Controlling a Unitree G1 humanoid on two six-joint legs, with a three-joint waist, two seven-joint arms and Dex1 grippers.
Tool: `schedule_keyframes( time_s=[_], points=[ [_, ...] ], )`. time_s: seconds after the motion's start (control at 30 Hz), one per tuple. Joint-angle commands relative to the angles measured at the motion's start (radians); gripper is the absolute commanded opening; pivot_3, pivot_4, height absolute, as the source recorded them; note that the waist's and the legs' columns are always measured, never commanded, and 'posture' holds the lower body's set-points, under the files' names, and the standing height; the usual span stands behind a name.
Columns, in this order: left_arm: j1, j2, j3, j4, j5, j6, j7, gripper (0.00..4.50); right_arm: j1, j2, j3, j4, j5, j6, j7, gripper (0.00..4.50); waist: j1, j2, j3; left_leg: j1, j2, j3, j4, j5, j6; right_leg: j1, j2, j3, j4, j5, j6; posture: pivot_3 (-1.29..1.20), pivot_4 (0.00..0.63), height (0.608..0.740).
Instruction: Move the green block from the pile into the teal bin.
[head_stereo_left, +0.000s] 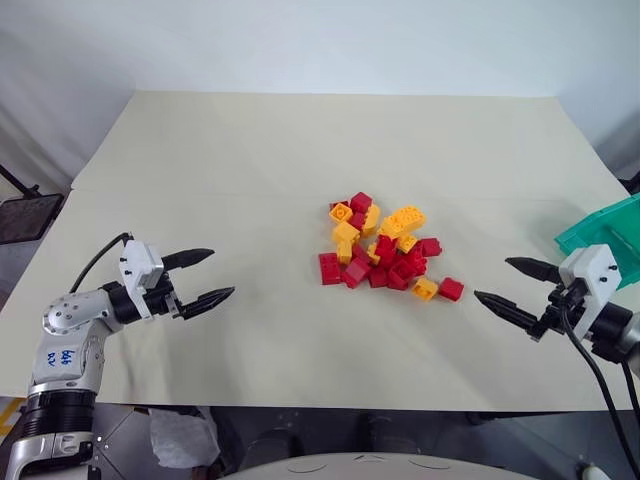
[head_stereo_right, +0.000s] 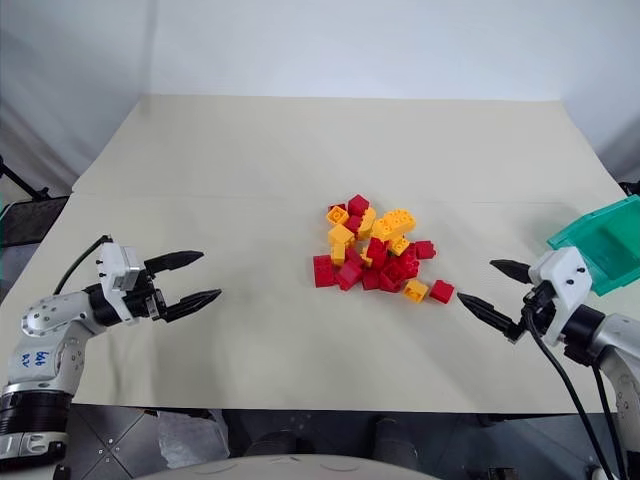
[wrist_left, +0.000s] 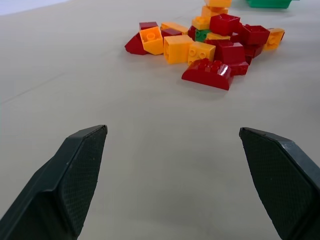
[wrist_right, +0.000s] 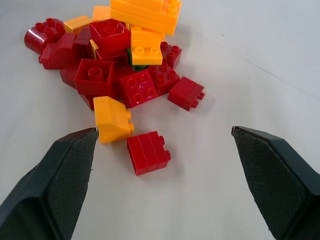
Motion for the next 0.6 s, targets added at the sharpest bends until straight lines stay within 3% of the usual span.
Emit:
schedule_keyframes(
  time_s=[0.03,0.6],
  points=[
    [-0.007,0.013,0.03,-0.031,-0.025,-0.014,-0.01,4.5,-0.017,-0.01,-0.008,-0.012,0.011,-0.005,0.002,4.47,0.0,0.0,0.0,0.0,0.0,0.0,0.0,0.0,0.0,0.0,0.0,0.0,0.0,0.0,0.0,0.0,0.15,0.74],
    [-0.058,0.011,0.028,-0.04,-0.043,0.061,0.031,4.5,-0.066,-0.015,0.003,-0.051,0.022,0.085,-0.056,4.47,0.001,0.0,0.0,0.0,0.0,0.0,0.0,0.0,0.0,0.0,0.0,0.0,0.0,0.0,0.0,0.0,0.15,0.74]
  ],
)
